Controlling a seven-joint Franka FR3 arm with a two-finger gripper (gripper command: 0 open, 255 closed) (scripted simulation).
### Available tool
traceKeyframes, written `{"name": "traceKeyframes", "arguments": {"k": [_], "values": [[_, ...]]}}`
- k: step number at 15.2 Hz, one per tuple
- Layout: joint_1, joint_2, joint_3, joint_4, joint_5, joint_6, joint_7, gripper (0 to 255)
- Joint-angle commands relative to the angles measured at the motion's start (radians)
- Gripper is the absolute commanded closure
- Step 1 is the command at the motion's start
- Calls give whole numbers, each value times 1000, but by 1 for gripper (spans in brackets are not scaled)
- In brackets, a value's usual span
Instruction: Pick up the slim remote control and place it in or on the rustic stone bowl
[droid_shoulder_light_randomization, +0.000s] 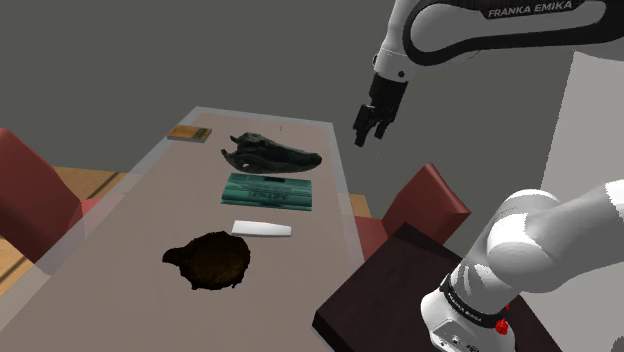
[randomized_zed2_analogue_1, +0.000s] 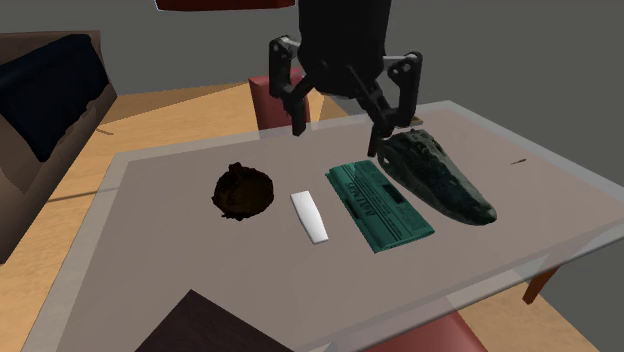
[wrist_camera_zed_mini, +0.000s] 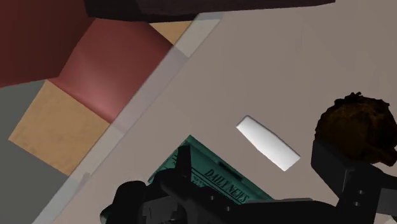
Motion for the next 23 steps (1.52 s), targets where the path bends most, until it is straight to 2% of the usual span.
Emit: {"name": "traceKeyframes", "arguments": {"k": [1,12,23], "values": [[16,65,-4,-7,0,72,-36,0],[88,452,-15,30,16,407,-235,0],[130,873,26,207,36,635,-417,0]]}}
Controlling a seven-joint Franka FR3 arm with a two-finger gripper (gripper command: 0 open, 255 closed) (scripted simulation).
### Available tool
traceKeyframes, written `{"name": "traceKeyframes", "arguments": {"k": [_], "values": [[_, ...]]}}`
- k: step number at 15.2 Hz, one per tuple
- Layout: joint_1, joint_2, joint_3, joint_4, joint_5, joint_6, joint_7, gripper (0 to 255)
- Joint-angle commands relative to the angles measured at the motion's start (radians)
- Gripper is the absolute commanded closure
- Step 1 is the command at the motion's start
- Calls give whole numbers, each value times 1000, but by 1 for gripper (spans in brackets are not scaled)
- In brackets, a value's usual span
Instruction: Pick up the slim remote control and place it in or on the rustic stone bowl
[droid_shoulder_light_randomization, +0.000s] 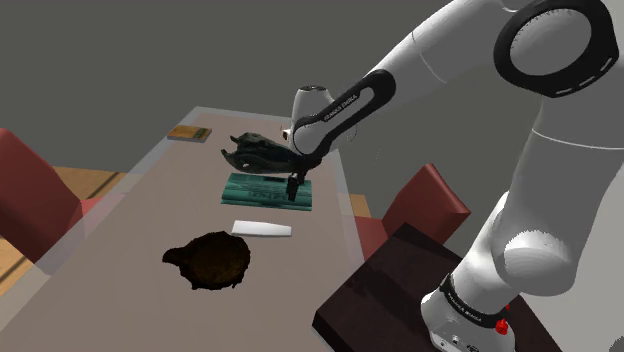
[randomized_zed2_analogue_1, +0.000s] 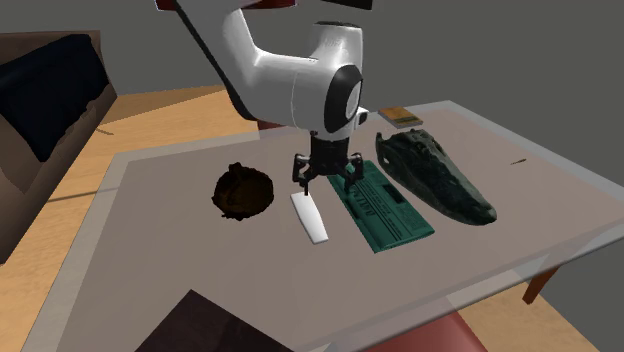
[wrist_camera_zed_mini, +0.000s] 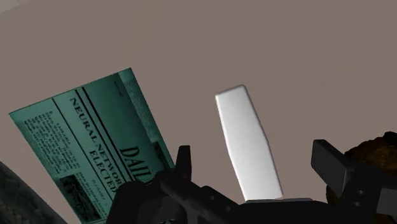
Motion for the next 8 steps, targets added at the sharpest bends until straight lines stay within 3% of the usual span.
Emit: {"name": "traceKeyframes", "arguments": {"k": [1,8], "values": [[10,74,14,36,-3,37,-20,0],[32,335,48,214,-35,110,-98,0]]}}
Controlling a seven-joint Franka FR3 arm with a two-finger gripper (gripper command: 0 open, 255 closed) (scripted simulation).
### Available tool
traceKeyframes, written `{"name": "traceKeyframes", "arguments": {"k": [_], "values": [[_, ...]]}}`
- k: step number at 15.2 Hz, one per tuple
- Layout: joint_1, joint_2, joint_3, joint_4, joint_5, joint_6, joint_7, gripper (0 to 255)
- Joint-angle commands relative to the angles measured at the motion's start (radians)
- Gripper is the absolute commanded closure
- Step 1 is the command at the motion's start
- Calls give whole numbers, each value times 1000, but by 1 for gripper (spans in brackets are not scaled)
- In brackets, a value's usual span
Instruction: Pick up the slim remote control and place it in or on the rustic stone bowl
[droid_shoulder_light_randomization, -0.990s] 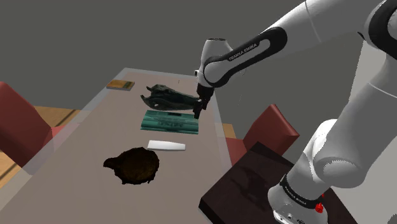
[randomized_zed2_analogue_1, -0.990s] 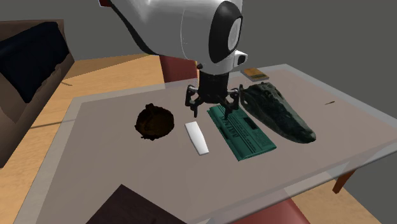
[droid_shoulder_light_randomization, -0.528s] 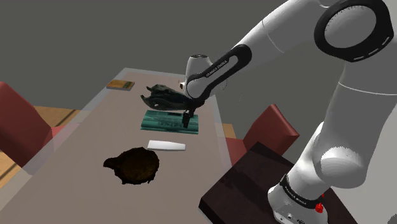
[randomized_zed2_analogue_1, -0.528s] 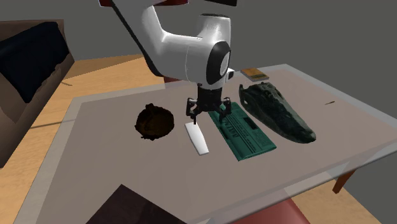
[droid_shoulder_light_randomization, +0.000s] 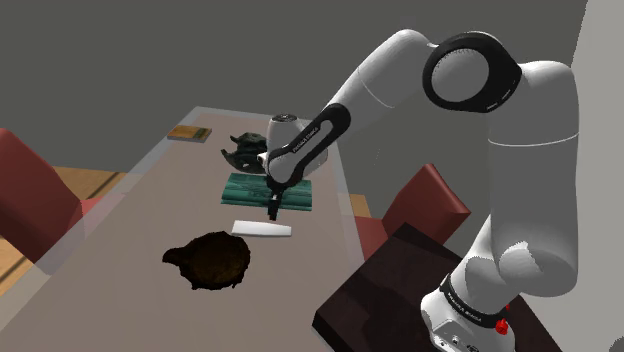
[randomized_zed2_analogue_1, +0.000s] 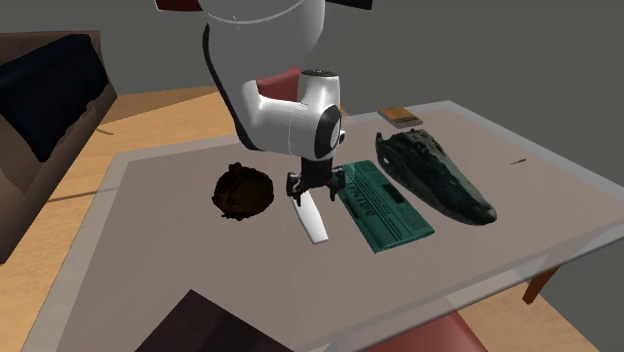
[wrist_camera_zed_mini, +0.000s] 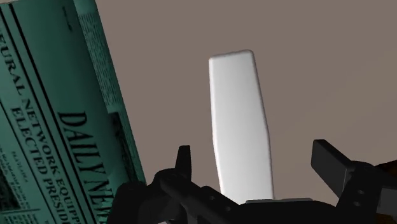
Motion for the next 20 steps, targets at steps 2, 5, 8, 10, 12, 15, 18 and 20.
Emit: {"name": "traceKeyframes", "arguments": {"k": [2,5,8,10,12,15,18,20], "values": [[13,113,12,85,-20,25,-29,0],[24,188,18,149,-34,33,-48,0],[25,224,17,162,-36,56,-47,0],[26,249,16,172,-36,71,-47,0],[27,282,15,186,-37,89,-46,0],[27,282,15,186,-37,89,-46,0],[27,282,15,186,-37,89,-46,0],[27,281,15,186,-37,89,-46,0]]}}
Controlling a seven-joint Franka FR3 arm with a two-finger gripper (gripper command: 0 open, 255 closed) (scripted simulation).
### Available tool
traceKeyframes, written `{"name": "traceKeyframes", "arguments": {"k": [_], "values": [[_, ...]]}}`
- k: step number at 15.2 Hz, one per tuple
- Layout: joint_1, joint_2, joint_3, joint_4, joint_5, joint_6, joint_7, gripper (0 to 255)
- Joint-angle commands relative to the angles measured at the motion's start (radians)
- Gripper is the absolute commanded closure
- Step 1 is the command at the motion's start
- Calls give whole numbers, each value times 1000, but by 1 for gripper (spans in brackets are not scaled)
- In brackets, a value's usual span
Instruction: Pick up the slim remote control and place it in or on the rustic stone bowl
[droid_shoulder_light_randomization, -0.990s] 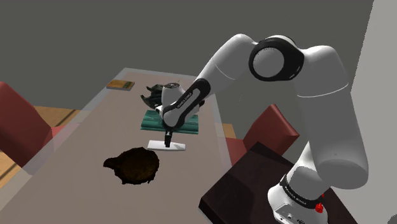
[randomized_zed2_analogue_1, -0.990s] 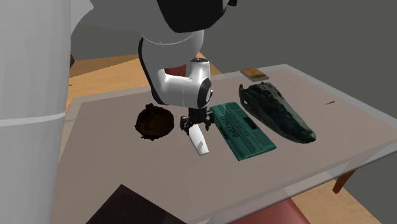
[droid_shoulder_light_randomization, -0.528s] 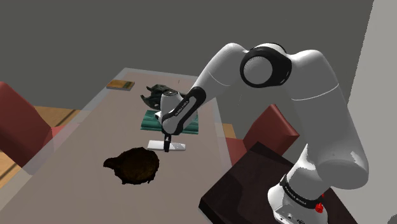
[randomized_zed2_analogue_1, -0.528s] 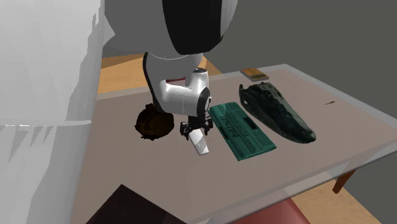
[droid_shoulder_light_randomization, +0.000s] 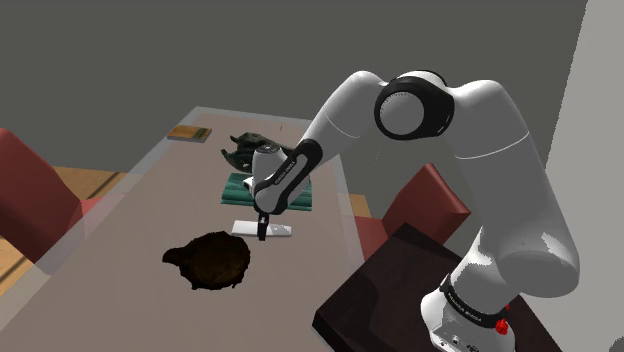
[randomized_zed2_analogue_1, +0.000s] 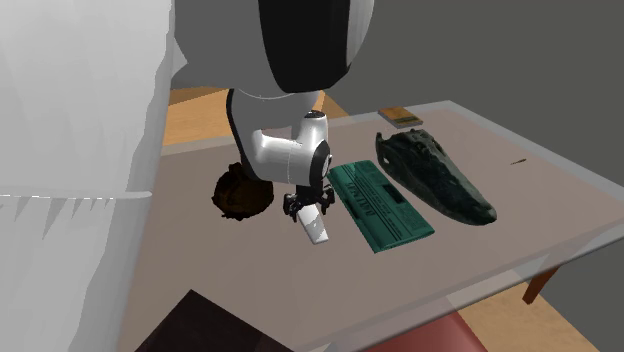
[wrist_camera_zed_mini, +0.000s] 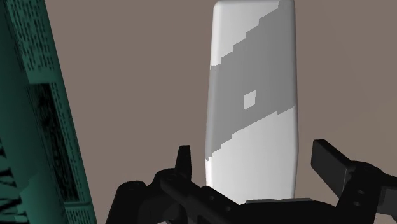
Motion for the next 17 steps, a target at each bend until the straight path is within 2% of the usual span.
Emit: {"name": "traceKeyframes", "arguments": {"k": [1,10,17], "values": [[0,0,0,0,0,0,0,255],[0,0,0,0,0,0,0,255],[-3,-87,3,-35,3,-52,-1,255]]}}
